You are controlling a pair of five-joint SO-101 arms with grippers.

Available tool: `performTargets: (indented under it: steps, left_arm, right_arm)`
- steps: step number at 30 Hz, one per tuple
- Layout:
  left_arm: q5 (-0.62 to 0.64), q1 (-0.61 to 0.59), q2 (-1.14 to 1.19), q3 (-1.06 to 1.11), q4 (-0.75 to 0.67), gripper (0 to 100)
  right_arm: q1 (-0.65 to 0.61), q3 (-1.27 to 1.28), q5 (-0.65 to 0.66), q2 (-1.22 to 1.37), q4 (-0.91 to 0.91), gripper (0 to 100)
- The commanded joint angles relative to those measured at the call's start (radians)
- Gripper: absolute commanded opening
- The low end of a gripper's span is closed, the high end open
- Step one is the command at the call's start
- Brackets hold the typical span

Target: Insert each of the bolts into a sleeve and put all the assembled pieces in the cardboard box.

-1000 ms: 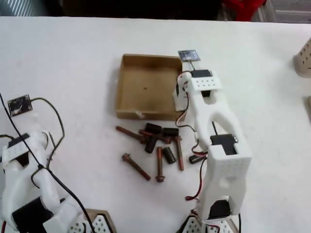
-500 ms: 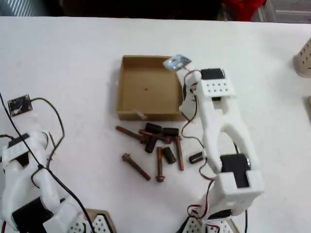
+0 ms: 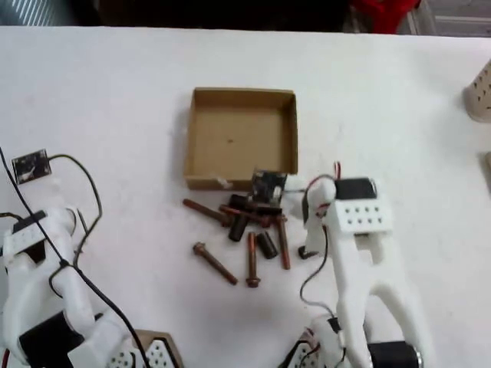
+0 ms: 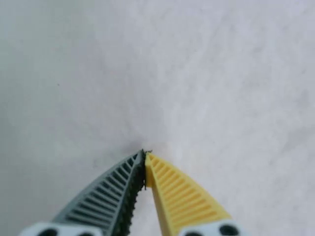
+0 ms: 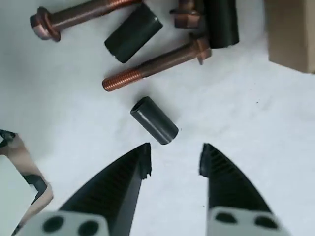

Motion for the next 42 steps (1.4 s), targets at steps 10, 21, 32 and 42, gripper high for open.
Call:
performTargets:
  steps: [10, 21, 32, 42]
  left_arm:
    - [0.005, 0.015, -0.002, -0.048, 0.006, 2]
    - [0.005, 0.015, -0.002, -0.048, 0.005, 2]
    - [0.005, 0.015, -0.002, -0.048, 0.005, 2]
    - [0.005, 0.016, -0.002, -0.048, 0.009, 2]
  right_arm:
    - [0.007, 0.416, 0.285, -0.180, -0.355, 22.6]
    - [-0.015, 0.485, 0.282, -0.186, -0.476, 9.5]
    - [-0.015, 0.486, 0.153, -0.188, -0.476, 9.1]
    - [0.022, 0.341, -0.671, -0.188, -0.403, 1.6]
